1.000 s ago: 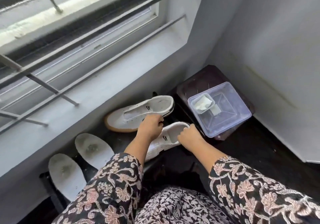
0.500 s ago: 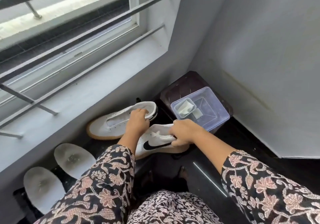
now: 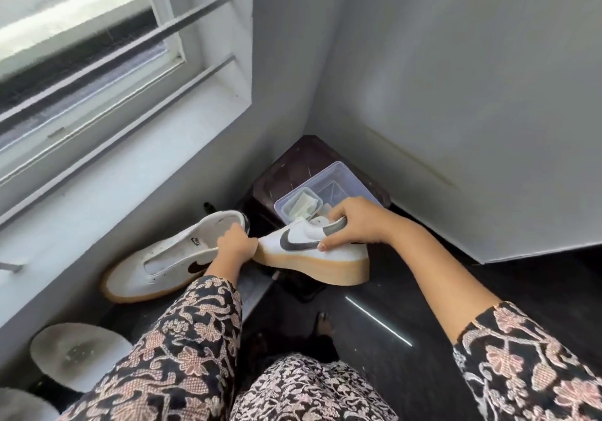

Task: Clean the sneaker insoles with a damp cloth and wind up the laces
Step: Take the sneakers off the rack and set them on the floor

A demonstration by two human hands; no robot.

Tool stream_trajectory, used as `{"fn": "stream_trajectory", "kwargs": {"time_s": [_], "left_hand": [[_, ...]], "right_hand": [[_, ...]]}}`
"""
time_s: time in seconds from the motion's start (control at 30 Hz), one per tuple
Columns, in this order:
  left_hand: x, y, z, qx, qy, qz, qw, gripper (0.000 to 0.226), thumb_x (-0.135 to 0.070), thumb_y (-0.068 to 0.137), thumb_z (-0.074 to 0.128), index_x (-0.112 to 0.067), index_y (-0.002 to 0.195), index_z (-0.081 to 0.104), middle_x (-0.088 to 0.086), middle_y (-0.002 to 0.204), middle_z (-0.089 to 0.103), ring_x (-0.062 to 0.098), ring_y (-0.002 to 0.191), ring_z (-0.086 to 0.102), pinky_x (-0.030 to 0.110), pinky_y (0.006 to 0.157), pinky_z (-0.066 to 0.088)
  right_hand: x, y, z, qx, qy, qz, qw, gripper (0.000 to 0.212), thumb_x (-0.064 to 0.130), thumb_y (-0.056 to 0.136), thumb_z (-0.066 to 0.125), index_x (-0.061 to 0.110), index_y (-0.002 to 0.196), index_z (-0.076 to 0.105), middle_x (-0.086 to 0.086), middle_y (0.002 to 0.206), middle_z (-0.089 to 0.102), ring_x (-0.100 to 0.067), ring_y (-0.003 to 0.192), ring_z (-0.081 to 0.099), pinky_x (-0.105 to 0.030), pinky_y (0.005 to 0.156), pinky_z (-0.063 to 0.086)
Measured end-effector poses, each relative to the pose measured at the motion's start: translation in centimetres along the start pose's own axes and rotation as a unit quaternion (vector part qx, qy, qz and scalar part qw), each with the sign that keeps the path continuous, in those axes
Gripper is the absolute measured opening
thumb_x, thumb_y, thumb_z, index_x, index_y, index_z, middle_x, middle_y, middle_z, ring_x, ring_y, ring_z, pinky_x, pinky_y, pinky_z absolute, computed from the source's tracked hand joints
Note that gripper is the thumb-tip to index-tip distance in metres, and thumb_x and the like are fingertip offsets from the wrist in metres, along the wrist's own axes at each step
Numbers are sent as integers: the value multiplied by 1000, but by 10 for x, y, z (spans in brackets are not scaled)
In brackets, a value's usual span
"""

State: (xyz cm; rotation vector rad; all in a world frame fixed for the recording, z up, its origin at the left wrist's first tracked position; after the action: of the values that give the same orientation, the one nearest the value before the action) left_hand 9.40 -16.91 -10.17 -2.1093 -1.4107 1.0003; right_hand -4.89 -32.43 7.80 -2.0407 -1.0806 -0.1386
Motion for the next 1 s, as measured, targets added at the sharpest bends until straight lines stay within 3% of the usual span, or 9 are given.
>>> {"fn": "stream_trajectory", "kwargs": {"time_s": [0.13,0.2,0.3,0.53,0.7,0.77,0.87,0.9,1.0], "left_hand": [[-2,-1,6,29,-46,-10,998,64,-35,93,54,5,139,33,21,142,43,34,131,41,37,105,35],[-5,-5,12,48,-28,-10,998,66,-45,95,47,4,139,37,19,143,44,33,132,41,36,107,33],[-5,-15,20,48,23,0,999,68,-54,96,33,1,134,47,16,138,51,31,128,45,34,104,34],[4,-37,5,41,27,-4,999,45,-40,94,45,-4,115,61,12,120,64,28,114,57,33,93,42],[14,-59,-29,22,-74,-12,997,26,-29,89,53,-7,95,66,9,98,66,26,97,61,35,85,48],[18,-72,-44,34,-162,-20,986,18,-28,83,60,-10,82,63,9,89,65,25,87,62,38,74,53],[16,-97,-78,45,-241,1,969,8,-20,76,65,-14,81,67,7,80,61,23,77,60,35,52,52],[11,-106,-90,45,-245,25,968,2,-17,75,67,-17,77,68,4,77,59,22,74,58,34,51,51],[-6,-131,-116,60,-234,82,967,14,-18,66,76,-26,76,69,4,89,60,22,86,59,44,63,58]], "right_hand": [[-9,-10,-7,8,33,-2,999,37,40,63,85,27,50,54,13,47,44,-3,50,41,-23,52,31],[-6,-12,-4,11,11,-17,1000,43,41,63,85,20,54,48,10,52,40,-5,53,38,-25,53,28],[2,-9,0,0,-3,-33,999,43,43,64,83,25,54,46,11,55,41,-5,55,39,-24,52,28],[13,-2,7,-24,15,-39,999,39,43,66,82,35,56,45,12,62,45,-4,58,42,-22,52,29],[25,0,7,-42,15,-48,998,39,46,67,81,36,60,44,16,65,42,-2,61,41,-21,54,28],[30,0,5,-51,29,-53,997,33,45,67,81,36,68,49,17,68,43,-1,63,42,-19,54,29],[38,1,1,-61,43,-61,995,32,45,67,82,33,75,54,16,73,46,-1,64,44,-18,54,29],[41,1,-1,-68,47,-66,994,32,44,67,82,34,69,52,15,69,46,-2,62,43,-18,54,28],[48,-5,-12,-97,54,-81,990,40,43,66,83,25,59,48,12,58,40,-6,56,38,-23,54,28]]}}
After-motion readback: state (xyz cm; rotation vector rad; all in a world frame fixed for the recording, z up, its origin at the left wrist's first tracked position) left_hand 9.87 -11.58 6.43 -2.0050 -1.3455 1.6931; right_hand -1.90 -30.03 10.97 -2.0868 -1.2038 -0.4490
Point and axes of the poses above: each hand's wrist, its own y-axis towards the middle knuckle, its own z-axis out of the palm, x = y × z, the point moved 8 cm from there along y, towards the middle knuckle
